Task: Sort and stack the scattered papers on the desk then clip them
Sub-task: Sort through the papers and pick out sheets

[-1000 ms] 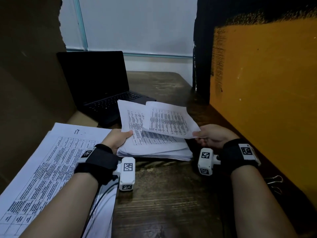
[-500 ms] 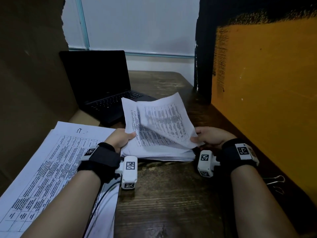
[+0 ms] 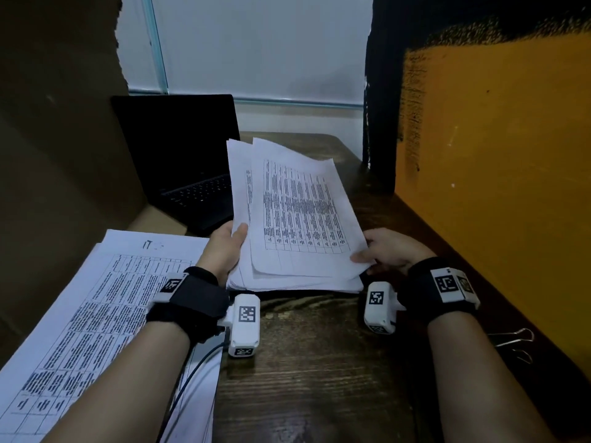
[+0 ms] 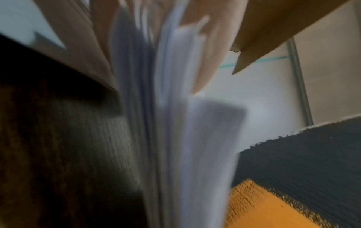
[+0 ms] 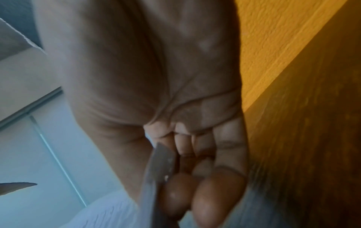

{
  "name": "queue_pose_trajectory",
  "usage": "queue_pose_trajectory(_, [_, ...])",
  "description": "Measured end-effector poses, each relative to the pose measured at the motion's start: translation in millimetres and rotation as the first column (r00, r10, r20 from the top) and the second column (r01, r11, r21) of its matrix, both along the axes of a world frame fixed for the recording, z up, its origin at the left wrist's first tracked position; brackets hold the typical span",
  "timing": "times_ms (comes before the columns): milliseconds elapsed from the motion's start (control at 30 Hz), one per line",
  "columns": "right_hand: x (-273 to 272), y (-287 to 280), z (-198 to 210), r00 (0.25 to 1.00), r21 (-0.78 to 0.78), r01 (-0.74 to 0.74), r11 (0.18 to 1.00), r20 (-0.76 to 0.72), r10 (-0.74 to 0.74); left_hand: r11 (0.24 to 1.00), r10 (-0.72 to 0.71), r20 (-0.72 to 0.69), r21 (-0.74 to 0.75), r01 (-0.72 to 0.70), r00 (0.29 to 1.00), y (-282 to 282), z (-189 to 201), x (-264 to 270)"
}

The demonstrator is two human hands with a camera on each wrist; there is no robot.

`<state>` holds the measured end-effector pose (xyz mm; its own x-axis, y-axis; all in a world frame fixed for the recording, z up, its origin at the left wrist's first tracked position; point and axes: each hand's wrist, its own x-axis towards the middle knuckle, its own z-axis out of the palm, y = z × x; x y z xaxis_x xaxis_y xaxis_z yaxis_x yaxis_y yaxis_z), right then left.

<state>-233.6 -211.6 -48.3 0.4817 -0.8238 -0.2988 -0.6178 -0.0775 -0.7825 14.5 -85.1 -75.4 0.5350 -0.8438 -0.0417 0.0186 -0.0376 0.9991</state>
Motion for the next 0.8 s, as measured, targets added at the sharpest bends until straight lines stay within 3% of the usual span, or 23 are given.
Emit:
queue_pose_trajectory(100, [-2, 4, 5, 0.999, 0.012, 0.043, 0.999, -0.024, -0.042, 0.998, 0.029, 0.057, 0.047, -0.032, 0.998, -2, -5, 5])
queue_pose_trajectory(200, [-6, 6, 10, 0.993, 0.016, 0.091, 0.996, -0.075, -0.090, 0.995, 0.028, 0.028, 0.093, -0.030, 0.999, -4, -8, 10])
queue_pose_trajectory(333, [-12, 3, 12, 0.976, -0.120, 0.102, 0.987, -0.179, -0.123, 0.995, 0.016, -0.045, 0.104, -0.012, 0.999, -4, -11, 11])
queue_pose_trajectory(400, [-12, 1, 10, 0.987, -0.140, 0.086, 0.986, -0.124, -0.104, 0.995, 0.015, -0.050, 0.104, -0.009, 0.999, -6, -12, 10])
queue_pose_trajectory(567, [-5, 1, 3, 0.997, 0.010, 0.074, 0.997, 0.008, -0.074, 0.985, 0.002, -0.041, 0.170, 0.005, 0.999, -7, -15, 11])
queue_pose_trajectory(733, [-2, -3, -2, 0.971, -0.098, 0.047, 0.994, -0.227, -0.069, 0.978, -0.006, -0.020, 0.207, 0.011, 1.000, -9, -17, 14])
queue_pose_trajectory(800, [-2, -8, -4, 0.964, -0.103, 0.065, 0.993, -0.252, -0.089, 0.979, -0.015, -0.064, 0.202, 0.028, 0.998, -10, -18, 15])
